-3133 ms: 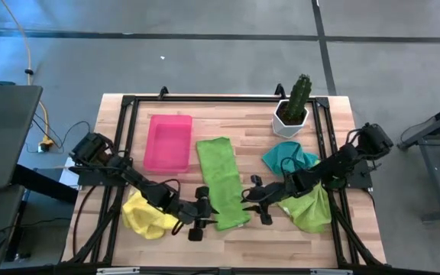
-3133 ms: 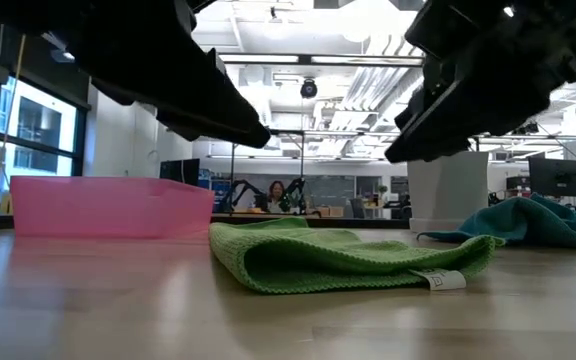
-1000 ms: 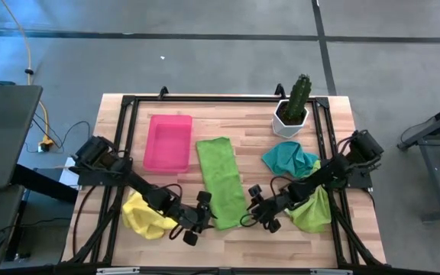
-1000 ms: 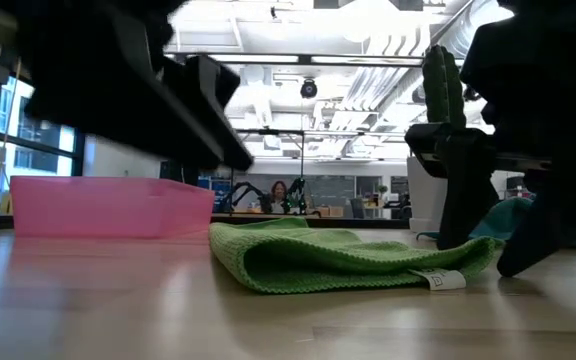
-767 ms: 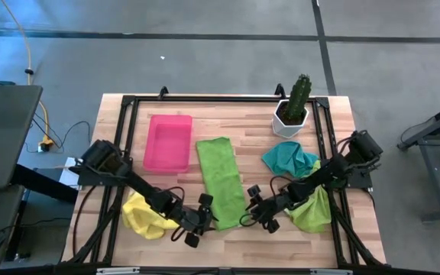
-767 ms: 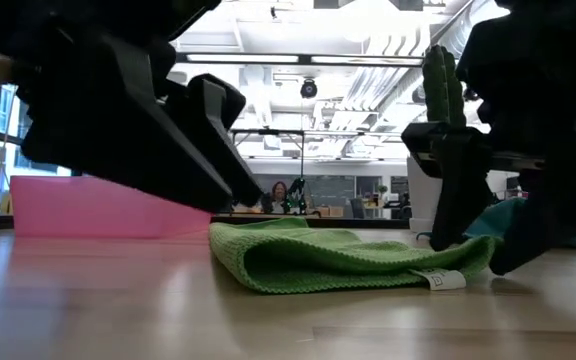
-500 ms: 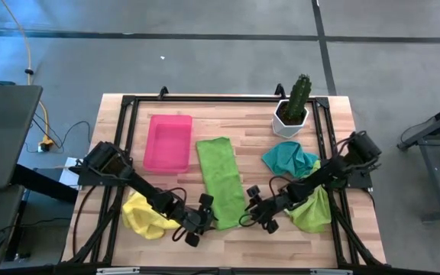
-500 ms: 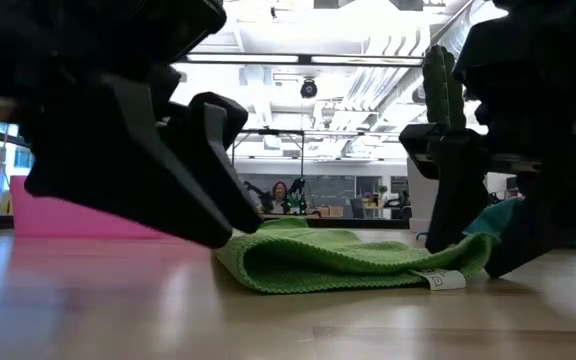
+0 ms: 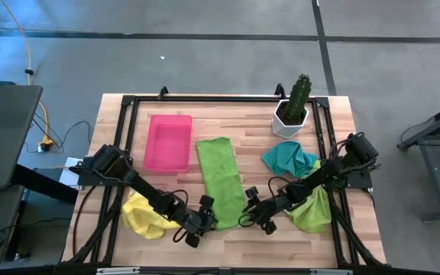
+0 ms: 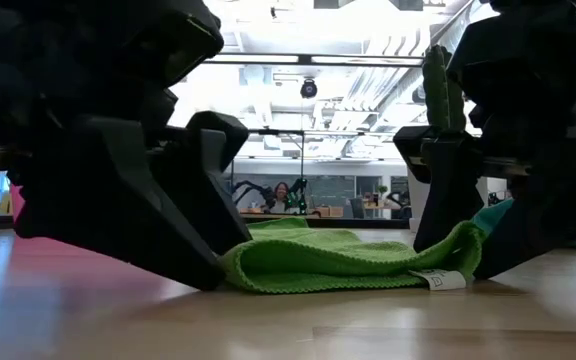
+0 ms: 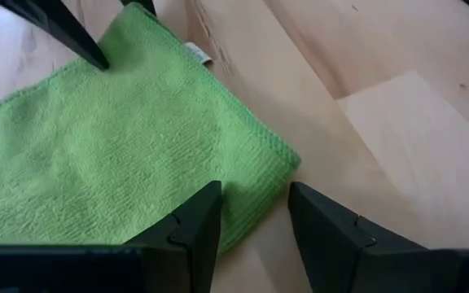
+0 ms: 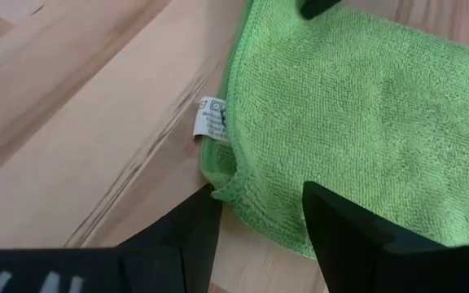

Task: Roll microfiber towels into tight, uniform cylinder then place into a basket
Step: Roll the green microfiber cloth

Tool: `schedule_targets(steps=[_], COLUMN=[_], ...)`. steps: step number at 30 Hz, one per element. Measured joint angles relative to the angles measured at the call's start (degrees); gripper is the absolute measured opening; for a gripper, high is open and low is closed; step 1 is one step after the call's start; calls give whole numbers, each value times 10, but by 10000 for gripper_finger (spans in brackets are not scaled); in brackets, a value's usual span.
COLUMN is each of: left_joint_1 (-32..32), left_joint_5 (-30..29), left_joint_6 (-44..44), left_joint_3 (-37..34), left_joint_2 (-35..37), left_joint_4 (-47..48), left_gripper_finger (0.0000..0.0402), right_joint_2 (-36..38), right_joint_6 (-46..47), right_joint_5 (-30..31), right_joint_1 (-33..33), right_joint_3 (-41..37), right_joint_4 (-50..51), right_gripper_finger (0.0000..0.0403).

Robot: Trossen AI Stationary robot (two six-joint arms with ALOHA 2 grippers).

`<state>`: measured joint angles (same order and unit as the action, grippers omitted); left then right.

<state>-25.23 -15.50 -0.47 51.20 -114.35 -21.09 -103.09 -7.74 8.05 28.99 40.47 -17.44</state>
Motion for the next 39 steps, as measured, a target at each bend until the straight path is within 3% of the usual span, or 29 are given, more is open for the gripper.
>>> schedule_targets(steps=[8,17,20,27,39], left_joint_1=[-3,-27,-33,-41,-42], left_joint_5=[-14,-55,-64,-95,-92], left_joint_6=[-86,-134,-175,-284,-471], left_joint_3=[0,-2,-2,-2,-2], left_joint_2=[-5,-8,-8,-8,-7], left_joint_4=[-7,-35,-46,-57,-57], left_gripper_finger=[113,11,5,12,4], right_joint_2=[0,0,0,0,-2], right_joint_6=[29,69,80,155,353], right_joint_5=[-1,-12,-21,-40,-86], right_joint_1=[0,1,-2,-12,-39], right_joint_3=[0,0,0,0,-1], right_joint_4=[7,16,16,15,-14], right_gripper_finger=[146,36,6,8,1])
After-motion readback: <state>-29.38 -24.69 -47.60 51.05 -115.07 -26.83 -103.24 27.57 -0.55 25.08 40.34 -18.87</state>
